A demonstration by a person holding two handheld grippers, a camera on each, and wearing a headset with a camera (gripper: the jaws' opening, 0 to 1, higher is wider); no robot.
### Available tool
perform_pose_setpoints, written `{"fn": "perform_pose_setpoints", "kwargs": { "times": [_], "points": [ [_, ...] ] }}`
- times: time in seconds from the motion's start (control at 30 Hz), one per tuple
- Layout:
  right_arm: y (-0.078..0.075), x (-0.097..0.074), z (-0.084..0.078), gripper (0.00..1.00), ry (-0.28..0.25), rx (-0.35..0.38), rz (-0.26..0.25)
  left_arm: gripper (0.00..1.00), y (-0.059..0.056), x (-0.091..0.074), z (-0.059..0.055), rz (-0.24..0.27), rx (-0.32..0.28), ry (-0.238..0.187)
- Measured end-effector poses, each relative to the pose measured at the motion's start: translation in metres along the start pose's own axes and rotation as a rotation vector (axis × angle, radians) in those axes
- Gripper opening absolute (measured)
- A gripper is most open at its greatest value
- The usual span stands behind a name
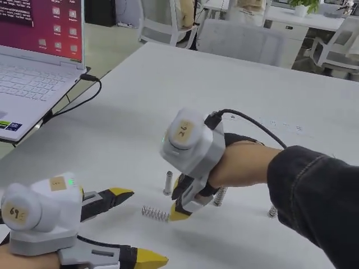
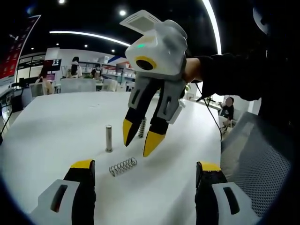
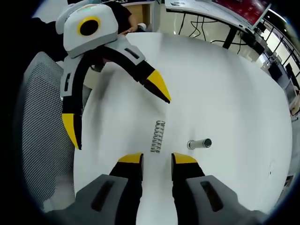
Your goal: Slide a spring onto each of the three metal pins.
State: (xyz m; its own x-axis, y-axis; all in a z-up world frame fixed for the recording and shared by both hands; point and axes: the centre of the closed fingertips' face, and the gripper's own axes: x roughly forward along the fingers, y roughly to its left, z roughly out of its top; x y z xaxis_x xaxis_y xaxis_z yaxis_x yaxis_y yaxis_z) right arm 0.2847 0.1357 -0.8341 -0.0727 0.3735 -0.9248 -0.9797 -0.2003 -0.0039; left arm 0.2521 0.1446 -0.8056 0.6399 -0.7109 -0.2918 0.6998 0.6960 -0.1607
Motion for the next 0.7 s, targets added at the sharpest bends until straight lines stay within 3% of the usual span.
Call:
{"fn": "perform_pose_setpoints", "kwargs": {
  "times": [0.7],
  "points": [
    [0.001,0.024,-0.001,0.16,0.021,0.047,0.013,0.85,0.003,-0.005,-0.005,0.011,-0.009,0.007]
  ]
}}
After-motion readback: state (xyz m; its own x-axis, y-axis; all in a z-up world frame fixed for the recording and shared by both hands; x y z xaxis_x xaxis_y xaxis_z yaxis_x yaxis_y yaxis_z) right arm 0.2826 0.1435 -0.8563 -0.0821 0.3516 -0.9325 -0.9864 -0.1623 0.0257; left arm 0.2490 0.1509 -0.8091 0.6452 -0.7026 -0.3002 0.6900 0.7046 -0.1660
